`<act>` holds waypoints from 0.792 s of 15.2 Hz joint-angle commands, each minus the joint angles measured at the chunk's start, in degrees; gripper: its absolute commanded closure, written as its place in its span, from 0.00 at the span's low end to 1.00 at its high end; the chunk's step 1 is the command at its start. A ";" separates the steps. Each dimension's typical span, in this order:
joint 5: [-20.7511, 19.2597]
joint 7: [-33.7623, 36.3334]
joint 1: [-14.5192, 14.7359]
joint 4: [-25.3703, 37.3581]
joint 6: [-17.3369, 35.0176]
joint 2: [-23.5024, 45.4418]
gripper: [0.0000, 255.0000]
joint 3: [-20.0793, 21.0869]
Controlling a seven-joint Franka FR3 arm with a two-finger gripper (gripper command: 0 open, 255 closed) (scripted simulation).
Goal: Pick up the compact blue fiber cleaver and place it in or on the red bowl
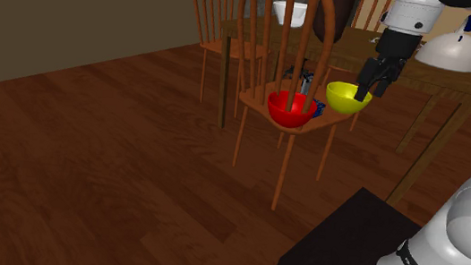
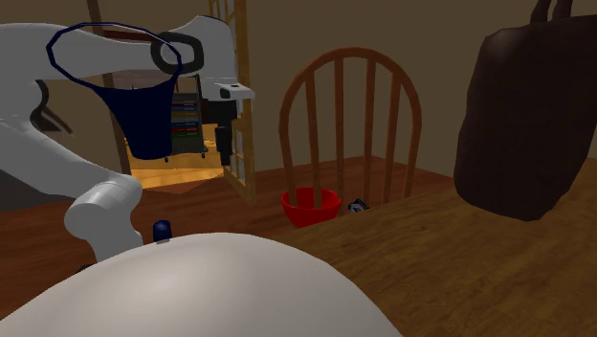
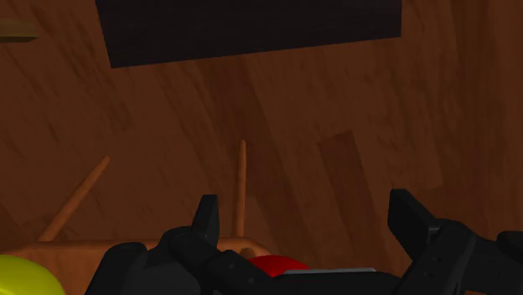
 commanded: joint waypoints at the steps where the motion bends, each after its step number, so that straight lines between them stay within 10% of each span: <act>1: 0.00 0.00 0.00 0.00 0.00 0.00 0.00 0.00; 12: -2.36 -7.70 -0.89 12.24 10.33 22.04 0.00 -6.66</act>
